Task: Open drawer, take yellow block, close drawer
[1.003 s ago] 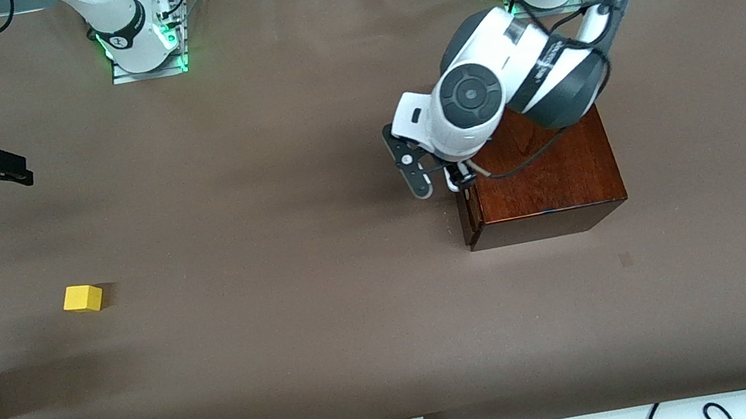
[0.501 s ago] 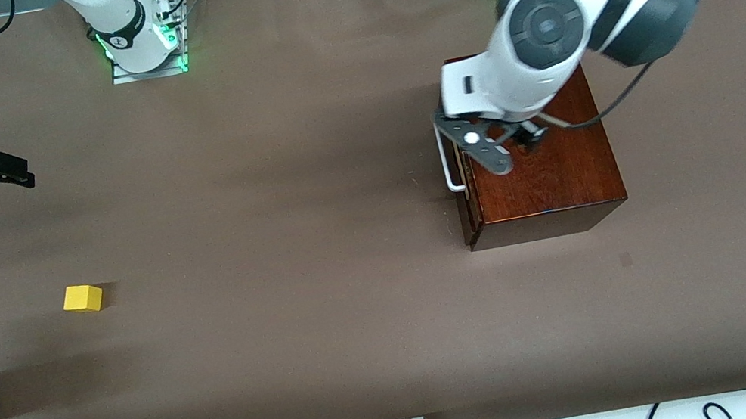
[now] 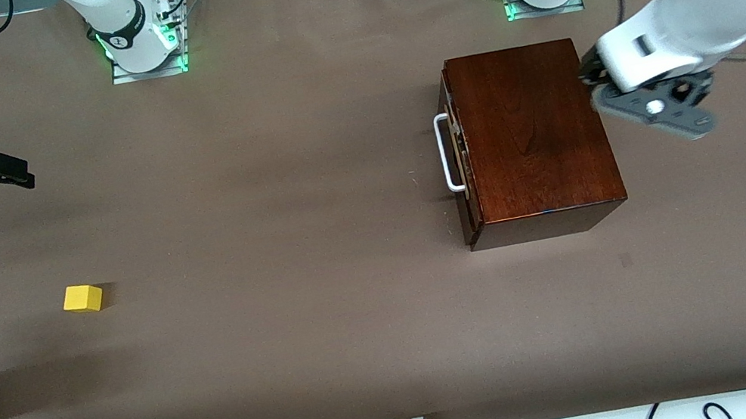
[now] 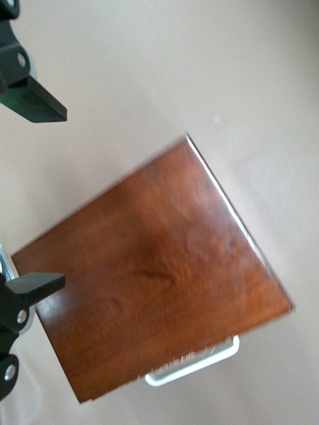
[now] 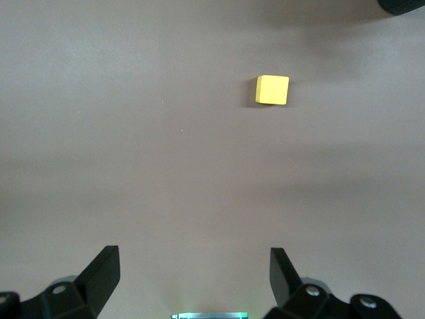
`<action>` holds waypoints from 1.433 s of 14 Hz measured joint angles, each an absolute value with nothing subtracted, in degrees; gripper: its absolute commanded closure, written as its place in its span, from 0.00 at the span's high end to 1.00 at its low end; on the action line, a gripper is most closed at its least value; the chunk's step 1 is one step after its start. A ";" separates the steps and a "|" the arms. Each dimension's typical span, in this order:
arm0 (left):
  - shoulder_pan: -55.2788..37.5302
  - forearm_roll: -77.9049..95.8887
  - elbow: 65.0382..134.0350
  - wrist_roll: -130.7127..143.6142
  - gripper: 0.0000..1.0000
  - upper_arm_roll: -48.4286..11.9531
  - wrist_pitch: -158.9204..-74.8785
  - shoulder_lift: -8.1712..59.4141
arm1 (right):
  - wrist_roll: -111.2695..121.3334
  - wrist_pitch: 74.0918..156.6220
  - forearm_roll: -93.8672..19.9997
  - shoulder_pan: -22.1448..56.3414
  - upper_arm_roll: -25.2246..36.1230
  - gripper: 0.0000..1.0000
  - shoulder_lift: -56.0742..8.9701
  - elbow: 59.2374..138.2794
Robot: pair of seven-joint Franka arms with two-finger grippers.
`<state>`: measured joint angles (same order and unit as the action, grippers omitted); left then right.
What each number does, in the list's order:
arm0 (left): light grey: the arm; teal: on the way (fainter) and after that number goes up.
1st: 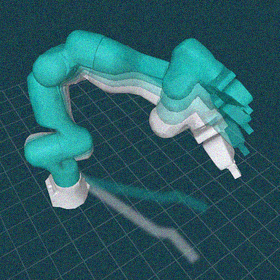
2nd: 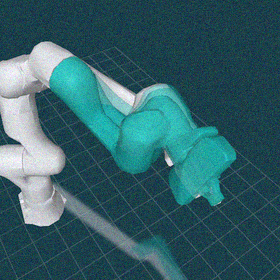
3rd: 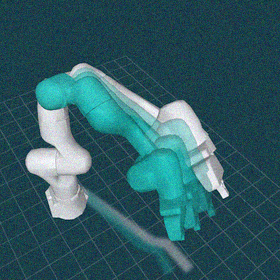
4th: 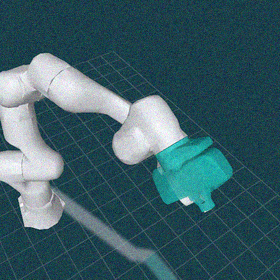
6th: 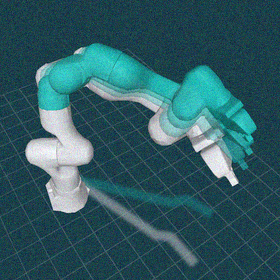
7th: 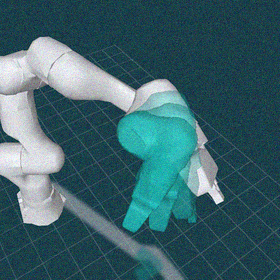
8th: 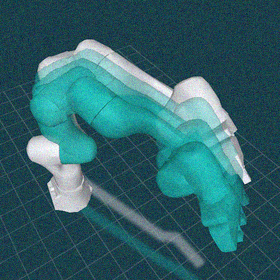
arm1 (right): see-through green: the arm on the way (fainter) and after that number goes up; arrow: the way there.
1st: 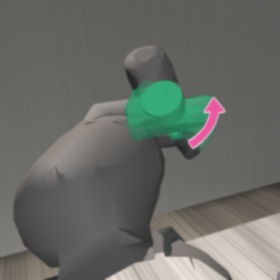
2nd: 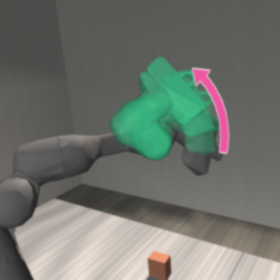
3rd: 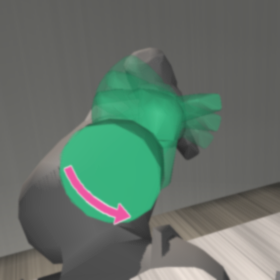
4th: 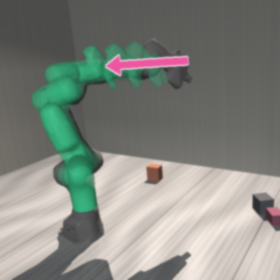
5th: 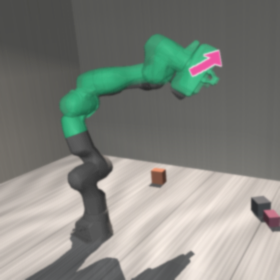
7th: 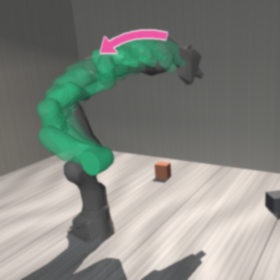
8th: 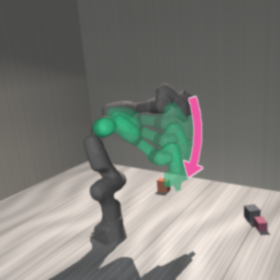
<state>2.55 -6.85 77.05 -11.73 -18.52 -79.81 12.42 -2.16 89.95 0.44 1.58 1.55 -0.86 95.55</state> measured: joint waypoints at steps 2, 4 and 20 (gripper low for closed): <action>0.75 -5.83 78.06 -11.17 1.00 -12.78 -81.73 10.04 | -2.16 90.38 0.44 1.55 1.55 1.00 -0.85 95.47; -0.68 -2.43 80.93 -7.51 1.00 -7.60 -85.15 7.49 | -2.16 90.63 0.44 1.55 1.54 1.00 -0.79 94.95; -0.91 0.13 90.66 -2.16 1.00 0.88 -87.24 0.49 | -2.20 90.91 0.44 1.52 1.53 1.00 -0.77 94.50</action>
